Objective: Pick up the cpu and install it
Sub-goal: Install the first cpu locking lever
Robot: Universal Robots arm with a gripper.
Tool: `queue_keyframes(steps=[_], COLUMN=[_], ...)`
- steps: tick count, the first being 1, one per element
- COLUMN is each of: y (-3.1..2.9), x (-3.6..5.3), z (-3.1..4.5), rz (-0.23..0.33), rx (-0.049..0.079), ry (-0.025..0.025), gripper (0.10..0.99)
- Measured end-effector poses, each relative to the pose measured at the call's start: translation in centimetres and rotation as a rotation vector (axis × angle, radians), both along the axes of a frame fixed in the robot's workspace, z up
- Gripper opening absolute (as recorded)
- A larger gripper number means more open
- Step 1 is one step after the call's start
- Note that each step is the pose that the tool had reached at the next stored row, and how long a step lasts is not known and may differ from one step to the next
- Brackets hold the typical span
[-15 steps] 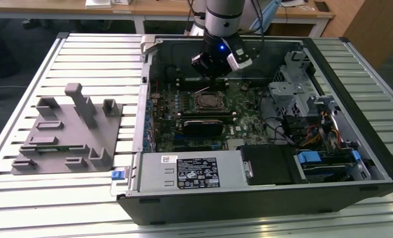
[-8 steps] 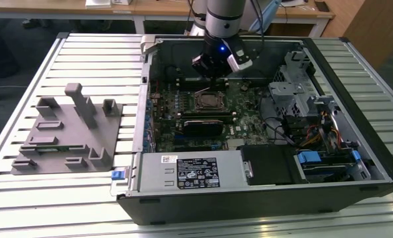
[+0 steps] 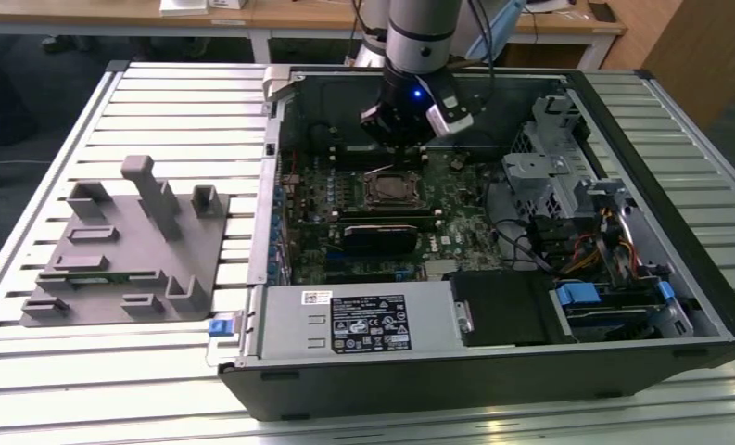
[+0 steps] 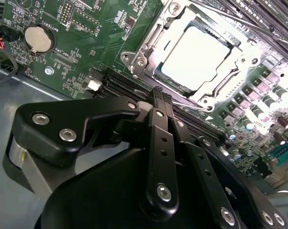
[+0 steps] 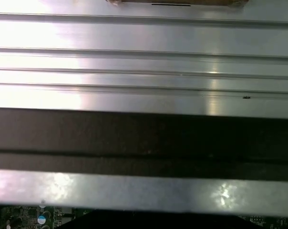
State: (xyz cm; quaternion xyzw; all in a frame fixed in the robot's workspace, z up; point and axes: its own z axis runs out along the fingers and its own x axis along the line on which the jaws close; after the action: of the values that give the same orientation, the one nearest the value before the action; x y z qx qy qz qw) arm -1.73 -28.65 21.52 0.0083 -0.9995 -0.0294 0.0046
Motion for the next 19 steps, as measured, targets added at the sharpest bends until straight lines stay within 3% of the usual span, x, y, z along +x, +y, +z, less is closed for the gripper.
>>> queue_keyframes(steps=[19], y=[0.00], x=[0.23], z=[-1.03], rz=[0.000], rx=[0.000], ry=[0.0016], gripper=[0.106])
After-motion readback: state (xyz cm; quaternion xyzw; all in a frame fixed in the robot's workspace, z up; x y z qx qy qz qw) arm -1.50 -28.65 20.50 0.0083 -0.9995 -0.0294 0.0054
